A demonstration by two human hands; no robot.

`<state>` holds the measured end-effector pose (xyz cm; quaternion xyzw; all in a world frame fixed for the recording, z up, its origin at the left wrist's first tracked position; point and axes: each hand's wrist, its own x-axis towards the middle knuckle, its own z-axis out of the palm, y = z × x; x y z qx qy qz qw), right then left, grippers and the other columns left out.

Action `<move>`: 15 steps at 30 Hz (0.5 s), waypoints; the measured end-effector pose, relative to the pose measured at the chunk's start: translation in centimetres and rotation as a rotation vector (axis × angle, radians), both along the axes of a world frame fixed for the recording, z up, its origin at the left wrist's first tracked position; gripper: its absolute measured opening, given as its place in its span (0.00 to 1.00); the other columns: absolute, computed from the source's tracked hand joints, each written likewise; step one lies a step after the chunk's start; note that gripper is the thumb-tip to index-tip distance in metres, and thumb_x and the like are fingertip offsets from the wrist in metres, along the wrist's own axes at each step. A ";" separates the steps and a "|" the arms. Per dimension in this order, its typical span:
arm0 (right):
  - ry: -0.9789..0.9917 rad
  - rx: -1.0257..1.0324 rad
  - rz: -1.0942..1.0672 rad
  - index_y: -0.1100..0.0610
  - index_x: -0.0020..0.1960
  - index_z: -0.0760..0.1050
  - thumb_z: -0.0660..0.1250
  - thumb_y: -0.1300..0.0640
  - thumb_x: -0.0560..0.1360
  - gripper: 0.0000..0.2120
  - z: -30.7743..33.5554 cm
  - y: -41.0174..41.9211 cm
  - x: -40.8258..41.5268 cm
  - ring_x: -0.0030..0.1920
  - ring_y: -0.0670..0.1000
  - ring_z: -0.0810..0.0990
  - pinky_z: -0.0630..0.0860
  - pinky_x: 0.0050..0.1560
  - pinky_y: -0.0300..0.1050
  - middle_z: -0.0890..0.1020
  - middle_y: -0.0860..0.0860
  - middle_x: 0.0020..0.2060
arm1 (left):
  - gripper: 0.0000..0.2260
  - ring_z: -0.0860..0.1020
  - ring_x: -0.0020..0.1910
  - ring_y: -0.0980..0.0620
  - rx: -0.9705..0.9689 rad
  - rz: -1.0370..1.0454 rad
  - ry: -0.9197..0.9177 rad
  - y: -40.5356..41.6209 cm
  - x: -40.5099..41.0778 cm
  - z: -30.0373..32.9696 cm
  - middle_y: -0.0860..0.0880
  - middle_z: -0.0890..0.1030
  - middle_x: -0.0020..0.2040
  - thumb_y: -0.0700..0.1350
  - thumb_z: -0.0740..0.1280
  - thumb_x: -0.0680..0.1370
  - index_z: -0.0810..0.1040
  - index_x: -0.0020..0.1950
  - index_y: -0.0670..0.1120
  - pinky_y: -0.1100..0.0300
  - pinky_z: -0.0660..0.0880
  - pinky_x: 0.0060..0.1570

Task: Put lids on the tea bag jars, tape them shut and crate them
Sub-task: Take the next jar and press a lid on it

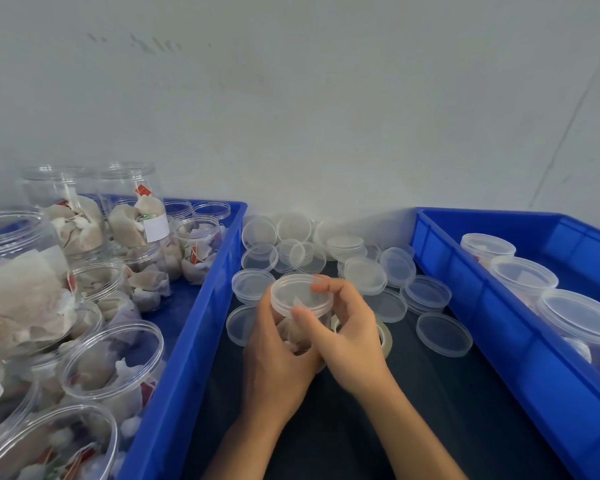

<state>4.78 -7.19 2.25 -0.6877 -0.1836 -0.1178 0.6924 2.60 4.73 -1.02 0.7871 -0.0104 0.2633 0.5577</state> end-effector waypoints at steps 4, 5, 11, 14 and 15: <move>-0.024 -0.074 -0.057 0.42 0.55 0.77 0.73 0.39 0.69 0.17 -0.3 -0.4 0.4 0.73 0.43 0.72 0.74 0.67 0.45 0.73 0.34 0.65 | 0.41 0.79 0.62 0.66 0.026 -0.004 -0.008 -0.1 -0.2 0.0 0.63 0.80 0.64 0.59 0.82 0.68 0.65 0.78 0.63 0.57 0.83 0.56; 0.002 -0.015 0.024 0.43 0.55 0.79 0.70 0.41 0.70 0.15 -0.5 -0.7 0.6 0.76 0.40 0.68 0.71 0.70 0.43 0.73 0.32 0.68 | 0.41 0.79 0.63 0.65 0.018 -0.007 -0.010 -0.2 -0.2 -0.1 0.63 0.80 0.65 0.58 0.82 0.69 0.66 0.77 0.63 0.56 0.83 0.56; -0.006 0.062 0.060 0.48 0.52 0.82 0.81 0.49 0.68 0.15 -0.6 -0.7 1.4 0.67 0.45 0.81 0.78 0.65 0.41 0.83 0.44 0.66 | 0.40 0.78 0.62 0.69 -0.008 -0.016 -0.019 -0.1 -0.3 0.0 0.64 0.78 0.65 0.50 0.83 0.71 0.66 0.77 0.61 0.66 0.80 0.54; -0.034 -0.020 -0.024 0.43 0.51 0.83 0.83 0.42 0.66 0.17 -0.7 -0.8 1.4 0.66 0.41 0.81 0.78 0.66 0.44 0.83 0.40 0.64 | 0.40 0.78 0.59 0.72 -0.024 -0.004 -0.014 -0.2 -0.3 0.0 0.66 0.78 0.63 0.48 0.82 0.71 0.66 0.77 0.62 0.73 0.77 0.51; -0.040 -0.050 -0.061 0.42 0.50 0.83 0.83 0.40 0.65 0.18 -0.7 -0.7 1.4 0.66 0.40 0.81 0.78 0.66 0.46 0.84 0.39 0.64 | 0.40 0.78 0.59 0.72 -0.034 0.002 -0.014 -0.3 -0.3 -0.1 0.66 0.78 0.63 0.48 0.82 0.71 0.66 0.77 0.61 0.73 0.77 0.50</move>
